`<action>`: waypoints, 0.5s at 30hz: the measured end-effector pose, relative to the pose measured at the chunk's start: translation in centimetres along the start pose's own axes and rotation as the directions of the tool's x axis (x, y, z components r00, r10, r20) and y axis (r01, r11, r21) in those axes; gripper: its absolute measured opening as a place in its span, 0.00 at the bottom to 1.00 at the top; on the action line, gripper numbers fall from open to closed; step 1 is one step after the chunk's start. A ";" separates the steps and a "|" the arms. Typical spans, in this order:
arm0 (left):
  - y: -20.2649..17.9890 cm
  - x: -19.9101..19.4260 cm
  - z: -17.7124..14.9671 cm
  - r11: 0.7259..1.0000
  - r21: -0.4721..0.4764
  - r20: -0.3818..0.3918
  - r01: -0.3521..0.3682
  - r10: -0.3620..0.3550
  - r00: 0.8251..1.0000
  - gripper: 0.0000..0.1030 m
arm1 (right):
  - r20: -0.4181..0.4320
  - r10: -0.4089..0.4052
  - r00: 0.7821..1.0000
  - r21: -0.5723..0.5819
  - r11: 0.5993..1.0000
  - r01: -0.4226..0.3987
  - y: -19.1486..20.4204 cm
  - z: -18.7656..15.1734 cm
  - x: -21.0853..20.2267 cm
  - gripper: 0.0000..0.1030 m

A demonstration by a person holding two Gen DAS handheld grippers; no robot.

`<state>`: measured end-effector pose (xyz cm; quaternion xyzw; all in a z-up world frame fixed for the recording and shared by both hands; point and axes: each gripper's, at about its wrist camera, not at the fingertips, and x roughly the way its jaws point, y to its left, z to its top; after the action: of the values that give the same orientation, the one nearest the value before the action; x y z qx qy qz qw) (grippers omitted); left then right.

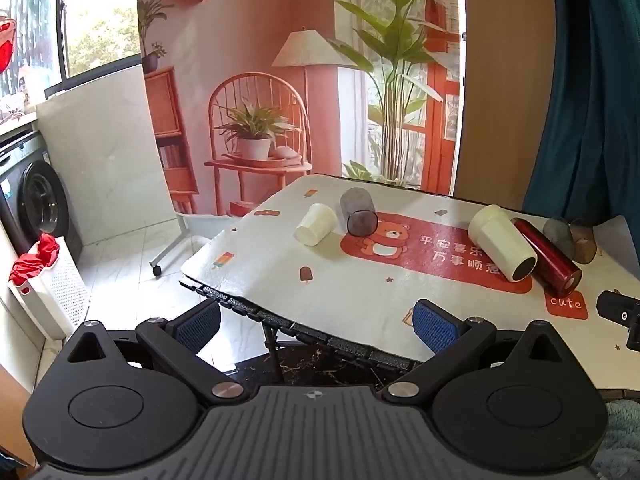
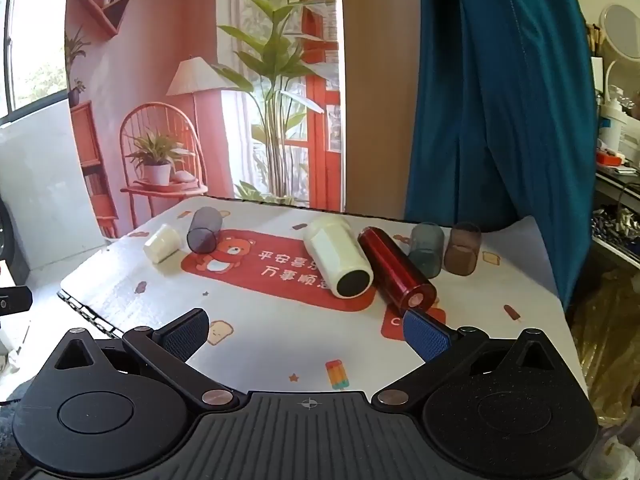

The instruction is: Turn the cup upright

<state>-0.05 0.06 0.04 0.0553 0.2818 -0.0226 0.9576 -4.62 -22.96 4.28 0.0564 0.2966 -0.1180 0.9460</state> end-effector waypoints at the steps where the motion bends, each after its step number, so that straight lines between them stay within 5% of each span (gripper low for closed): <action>1: 0.0 -0.1 0.0 1.000 -0.004 0.001 0.005 -0.005 1.000 1.00 | -0.003 0.003 1.000 0.004 1.000 -0.003 0.0 0.0 0.0 1.00; 8: 0.7 -0.9 -0.5 0.999 -0.025 0.008 0.039 -0.039 0.999 1.00 | -0.008 0.003 1.000 0.001 1.000 -0.003 0.0 0.0 0.0 1.00; 9: 0.5 0.0 -0.2 1.000 -0.004 -0.027 -0.009 0.009 1.000 1.00 | -0.008 0.003 1.000 0.000 1.000 -0.003 0.0 0.0 0.0 1.00; 15: -0.1 0.5 0.0 1.000 0.003 -0.034 -0.015 0.015 0.999 1.00 | -0.012 0.007 1.000 0.001 1.000 -0.007 -0.6 -0.3 0.3 1.00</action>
<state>0.34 -0.05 -0.19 0.0592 0.2976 -0.0149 0.9527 -4.67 -23.59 3.82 0.0584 0.3020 -0.1145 0.9446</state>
